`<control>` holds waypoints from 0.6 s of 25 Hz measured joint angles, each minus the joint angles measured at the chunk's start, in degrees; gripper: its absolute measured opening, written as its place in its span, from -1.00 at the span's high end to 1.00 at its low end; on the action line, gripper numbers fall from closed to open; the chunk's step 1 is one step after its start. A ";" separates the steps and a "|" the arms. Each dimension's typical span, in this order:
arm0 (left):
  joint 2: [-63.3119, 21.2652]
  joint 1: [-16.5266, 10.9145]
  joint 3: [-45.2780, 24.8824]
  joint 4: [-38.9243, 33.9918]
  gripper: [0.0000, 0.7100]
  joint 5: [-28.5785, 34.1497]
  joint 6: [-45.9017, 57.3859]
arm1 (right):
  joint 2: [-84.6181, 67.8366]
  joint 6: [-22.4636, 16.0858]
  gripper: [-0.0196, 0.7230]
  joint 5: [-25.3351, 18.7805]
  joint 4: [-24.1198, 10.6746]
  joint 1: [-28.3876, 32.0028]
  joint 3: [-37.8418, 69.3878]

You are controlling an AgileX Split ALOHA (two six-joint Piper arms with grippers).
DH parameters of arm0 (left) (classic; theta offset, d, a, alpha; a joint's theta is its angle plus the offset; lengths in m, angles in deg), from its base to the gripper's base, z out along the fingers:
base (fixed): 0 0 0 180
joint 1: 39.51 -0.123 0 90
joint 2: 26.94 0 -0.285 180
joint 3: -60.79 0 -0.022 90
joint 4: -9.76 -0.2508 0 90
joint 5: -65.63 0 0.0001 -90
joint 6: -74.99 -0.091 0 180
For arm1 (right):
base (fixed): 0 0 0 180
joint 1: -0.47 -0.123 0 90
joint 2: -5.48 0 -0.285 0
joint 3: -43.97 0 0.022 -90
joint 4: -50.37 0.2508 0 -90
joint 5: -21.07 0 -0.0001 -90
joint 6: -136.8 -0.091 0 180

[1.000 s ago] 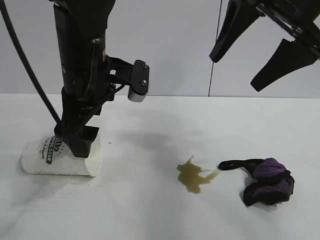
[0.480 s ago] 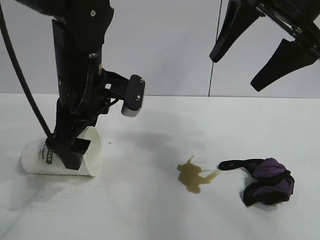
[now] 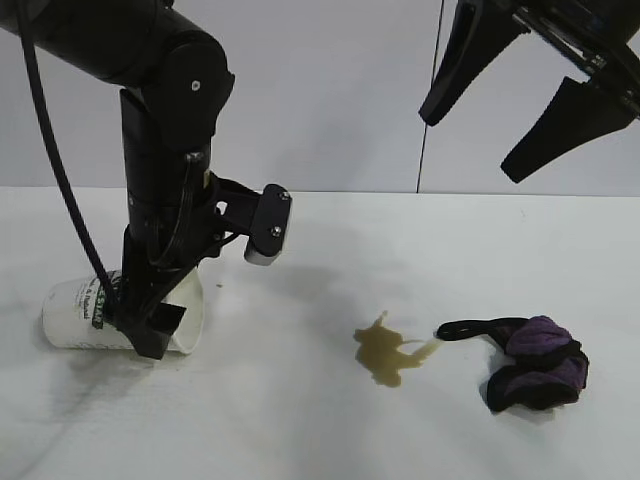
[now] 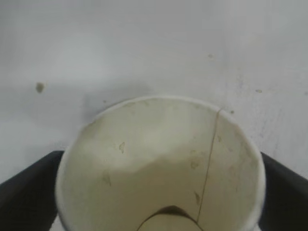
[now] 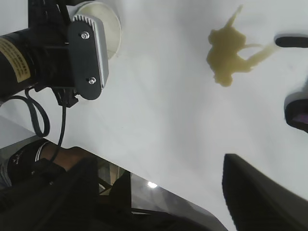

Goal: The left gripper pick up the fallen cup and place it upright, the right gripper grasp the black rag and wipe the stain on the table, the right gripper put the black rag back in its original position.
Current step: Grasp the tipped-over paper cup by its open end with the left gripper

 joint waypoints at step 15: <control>0.00 0.00 0.00 0.10 -0.65 0.05 2.34 | 0.00 0.08 -0.39 0.00 0.00 0.00 0.00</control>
